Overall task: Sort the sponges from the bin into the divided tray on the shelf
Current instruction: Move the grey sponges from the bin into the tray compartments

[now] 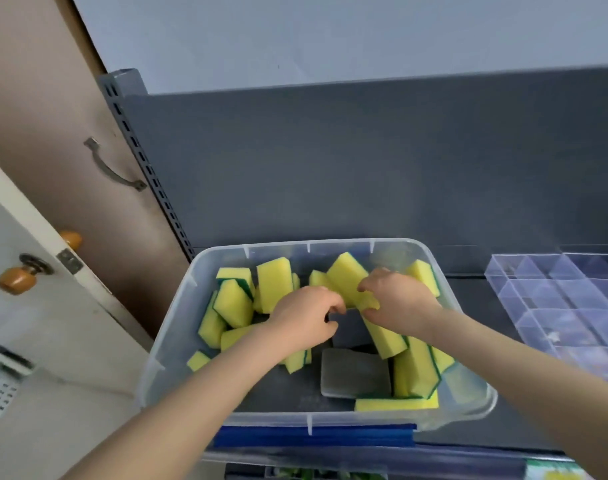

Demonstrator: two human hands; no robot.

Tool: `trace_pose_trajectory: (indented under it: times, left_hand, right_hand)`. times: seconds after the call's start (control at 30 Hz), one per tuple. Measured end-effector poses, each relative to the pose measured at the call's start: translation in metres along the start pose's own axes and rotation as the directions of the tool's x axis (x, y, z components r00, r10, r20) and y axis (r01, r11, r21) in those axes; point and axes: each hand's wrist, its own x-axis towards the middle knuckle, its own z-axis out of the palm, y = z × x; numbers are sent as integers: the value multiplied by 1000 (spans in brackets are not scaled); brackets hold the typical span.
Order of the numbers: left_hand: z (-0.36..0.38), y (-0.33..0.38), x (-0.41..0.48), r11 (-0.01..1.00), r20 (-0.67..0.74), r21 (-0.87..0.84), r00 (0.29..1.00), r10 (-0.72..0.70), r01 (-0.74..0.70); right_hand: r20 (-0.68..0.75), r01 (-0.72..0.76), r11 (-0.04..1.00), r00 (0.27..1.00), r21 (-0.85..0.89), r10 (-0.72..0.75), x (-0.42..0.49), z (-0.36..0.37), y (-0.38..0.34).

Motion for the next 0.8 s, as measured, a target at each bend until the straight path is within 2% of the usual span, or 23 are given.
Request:
trace_pose_trajectory:
  times: [0.1,0.2,0.3,0.4,0.57,0.67,0.8]
  left_hand:
    - [11,-9,1,997,16,-19,997,-71,71]
    - [15,-11,1,994,148,23,982,-113,111]
    - [21,-4,0,985,299,155,947,-119,74]
    - [26,1,-1,970,415,240,900,-132,32]
    - [28,5,-8,968,560,249,812,-166,26]
    - [14,1,-11,975,527,209,832,-173,70]
    - [-39,-20,-11,971,273,148,936,-224,189]
  right_hand:
    - [-63,-21,993,998,120,29,0,0,3]
    - [-203,-13,976,977,219,59,6,-19,9]
    - [-303,2,973,951,229,69,12,-43,13]
    - [-290,2,976,955,219,63,14,-52,15]
    - [-265,0,970,962,243,66,12,-48,18]
    - [-261,7,969,963,246,59,10,-47,18]
    - [-271,31,969,962,244,37,9,-50,13]
